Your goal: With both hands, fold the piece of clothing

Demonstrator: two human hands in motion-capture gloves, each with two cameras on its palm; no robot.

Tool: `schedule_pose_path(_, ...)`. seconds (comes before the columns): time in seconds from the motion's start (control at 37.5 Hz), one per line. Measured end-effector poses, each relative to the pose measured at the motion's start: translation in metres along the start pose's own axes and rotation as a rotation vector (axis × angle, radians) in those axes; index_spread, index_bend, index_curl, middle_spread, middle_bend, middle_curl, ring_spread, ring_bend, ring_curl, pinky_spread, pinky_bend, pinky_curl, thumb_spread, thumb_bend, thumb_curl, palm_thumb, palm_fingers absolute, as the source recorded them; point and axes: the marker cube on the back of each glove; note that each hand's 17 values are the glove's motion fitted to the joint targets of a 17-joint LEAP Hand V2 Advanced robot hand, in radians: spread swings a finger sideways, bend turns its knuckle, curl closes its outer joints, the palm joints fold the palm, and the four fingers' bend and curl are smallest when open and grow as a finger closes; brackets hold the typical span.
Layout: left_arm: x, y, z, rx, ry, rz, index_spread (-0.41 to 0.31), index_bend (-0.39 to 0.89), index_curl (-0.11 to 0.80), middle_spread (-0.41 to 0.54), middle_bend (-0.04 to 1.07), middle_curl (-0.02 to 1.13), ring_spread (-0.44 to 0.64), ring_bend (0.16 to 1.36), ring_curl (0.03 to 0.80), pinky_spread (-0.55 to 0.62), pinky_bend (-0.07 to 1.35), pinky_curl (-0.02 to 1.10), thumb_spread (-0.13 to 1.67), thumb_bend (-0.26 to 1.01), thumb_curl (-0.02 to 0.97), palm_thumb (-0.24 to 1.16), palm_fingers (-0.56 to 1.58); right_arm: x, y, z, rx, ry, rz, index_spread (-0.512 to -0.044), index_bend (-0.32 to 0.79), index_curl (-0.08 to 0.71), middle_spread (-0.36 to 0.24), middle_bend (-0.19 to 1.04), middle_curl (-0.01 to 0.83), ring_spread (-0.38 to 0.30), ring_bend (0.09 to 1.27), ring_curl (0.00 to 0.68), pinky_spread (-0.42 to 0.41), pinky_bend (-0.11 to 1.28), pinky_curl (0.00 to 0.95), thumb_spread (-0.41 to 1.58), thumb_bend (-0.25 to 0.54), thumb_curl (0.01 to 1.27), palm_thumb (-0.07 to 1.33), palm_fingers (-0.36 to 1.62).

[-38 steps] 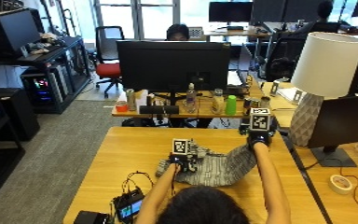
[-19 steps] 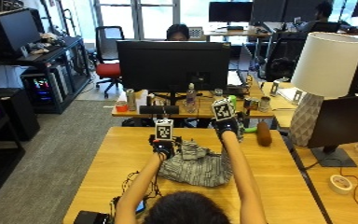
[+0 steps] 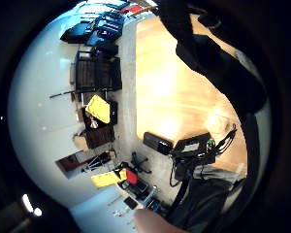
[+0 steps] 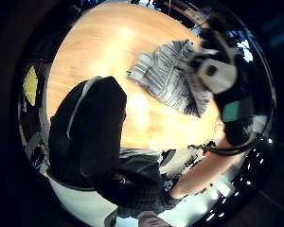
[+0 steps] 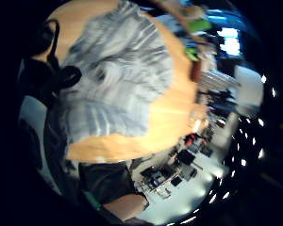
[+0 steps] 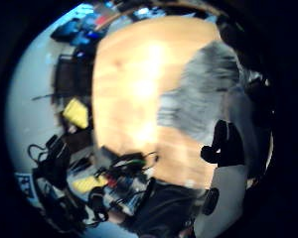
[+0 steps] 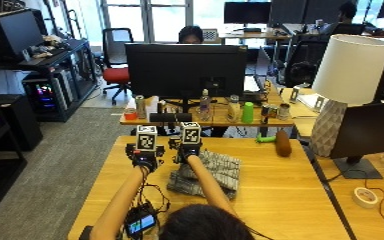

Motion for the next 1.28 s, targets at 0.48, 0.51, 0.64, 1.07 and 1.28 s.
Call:
schedule_pose_path(0.48, -0.021, 0.011, -0.003, -0.034, 0.049, -0.073, -0.040, 0.17, 0.326, 0.150, 0.16, 0.30, 0.30, 0.57, 0.293, 0.34, 0.62, 0.33, 1.35, -0.02, 0.210, 0.17, 0.30, 0.017, -0.003, -0.062, 0.100, -0.214, -0.073, -0.284, 0.07, 0.153, -0.049, 0.18, 0.408, -0.133, 0.65, 0.449, -0.097, 0.78, 0.411, 0.87, -0.024, 0.62, 0.93, 0.67)
schedule_pose_path(0.51, -0.019, 0.009, -0.005, -0.018, 0.050, -0.070, -0.042, 0.17, 0.328, 0.150, 0.16, 0.30, 0.29, 0.56, 0.292, 0.34, 0.61, 0.33, 1.35, -0.02, 0.209, 0.17, 0.30, 0.027, -0.010, -0.069, 0.142, -0.196, -0.077, -0.284, 0.07, 0.152, -0.047, 0.19, 0.408, -0.130, 0.65, 0.446, -0.090, 0.78, 0.408, 0.89, -0.023, 0.61, 0.92, 0.67)
schedule_pose_path(0.64, -0.006, 0.004, -0.008, -0.005, 0.050, -0.052, -0.048, 0.18, 0.341, 0.150, 0.16, 0.30, 0.29, 0.55, 0.289, 0.34, 0.60, 0.33, 1.34, -0.02, 0.204, 0.15, 0.33, 0.072, 0.014, -0.110, 0.251, -0.137, -0.021, -0.284, 0.07, 0.151, -0.040, 0.19, 0.406, -0.115, 0.65, 0.438, -0.055, 0.75, 0.389, 0.96, -0.018, 0.58, 0.92, 0.66)
schedule_pose_path(1.07, 0.046, 0.027, -0.024, -0.210, 0.029, 0.064, -0.055, 0.18, 0.367, 0.150, 0.15, 0.29, 0.29, 0.53, 0.288, 0.34, 0.57, 0.33, 1.32, -0.01, 0.207, 0.14, 0.35, 0.272, 0.096, -0.118, 0.338, -0.281, 0.263, -0.289, 0.09, 0.164, -0.045, 0.20, 0.412, -0.106, 0.61, 0.413, 0.006, 0.67, 0.357, 1.13, -0.013, 0.51, 0.93, 0.70)
schedule_pose_path(1.28, 0.055, 0.010, -0.021, -0.121, 0.025, 0.042, -0.056, 0.17, 0.372, 0.150, 0.15, 0.28, 0.28, 0.52, 0.290, 0.35, 0.56, 0.33, 1.31, -0.01, 0.208, 0.14, 0.36, 0.303, 0.108, -0.101, 0.308, -0.267, 0.304, -0.289, 0.09, 0.172, -0.046, 0.21, 0.419, -0.107, 0.60, 0.406, 0.020, 0.62, 0.348, 1.15, -0.014, 0.49, 0.93, 0.72)
